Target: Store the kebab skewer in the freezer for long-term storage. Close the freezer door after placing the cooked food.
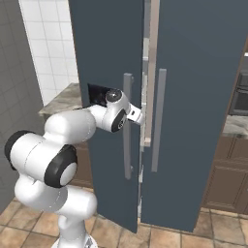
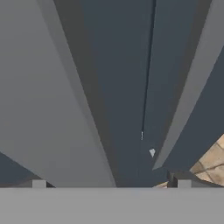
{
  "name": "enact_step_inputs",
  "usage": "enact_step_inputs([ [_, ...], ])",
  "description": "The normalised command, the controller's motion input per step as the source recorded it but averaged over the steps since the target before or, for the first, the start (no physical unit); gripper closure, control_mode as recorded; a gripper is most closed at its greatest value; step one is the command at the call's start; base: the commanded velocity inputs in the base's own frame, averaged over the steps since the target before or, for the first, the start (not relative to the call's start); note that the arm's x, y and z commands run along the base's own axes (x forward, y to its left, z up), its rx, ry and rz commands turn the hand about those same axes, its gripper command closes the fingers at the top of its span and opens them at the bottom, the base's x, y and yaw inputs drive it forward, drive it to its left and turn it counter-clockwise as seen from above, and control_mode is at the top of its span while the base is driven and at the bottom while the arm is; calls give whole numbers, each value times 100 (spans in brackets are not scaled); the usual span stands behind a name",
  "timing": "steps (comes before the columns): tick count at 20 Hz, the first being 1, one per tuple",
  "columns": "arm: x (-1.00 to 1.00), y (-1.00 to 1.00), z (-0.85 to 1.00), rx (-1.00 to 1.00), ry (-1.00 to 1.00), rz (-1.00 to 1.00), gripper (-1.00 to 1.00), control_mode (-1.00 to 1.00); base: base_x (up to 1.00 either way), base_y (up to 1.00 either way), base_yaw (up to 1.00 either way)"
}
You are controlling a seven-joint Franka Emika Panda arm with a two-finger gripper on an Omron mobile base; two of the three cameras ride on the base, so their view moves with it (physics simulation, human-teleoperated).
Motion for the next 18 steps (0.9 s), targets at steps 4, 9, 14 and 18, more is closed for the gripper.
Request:
enact_step_inputs([
  [4,0,0,0,0,0,0,-100,-100,0,0,0],
  [9,28,0,0,0,-7,0,-100,-100,0,0,0],
  [14,31,0,3,-1,-5,1,-100,-100,0,0,0],
  [18,34,0,11,-4,-1,2,-100,-100,0,0,0],
])
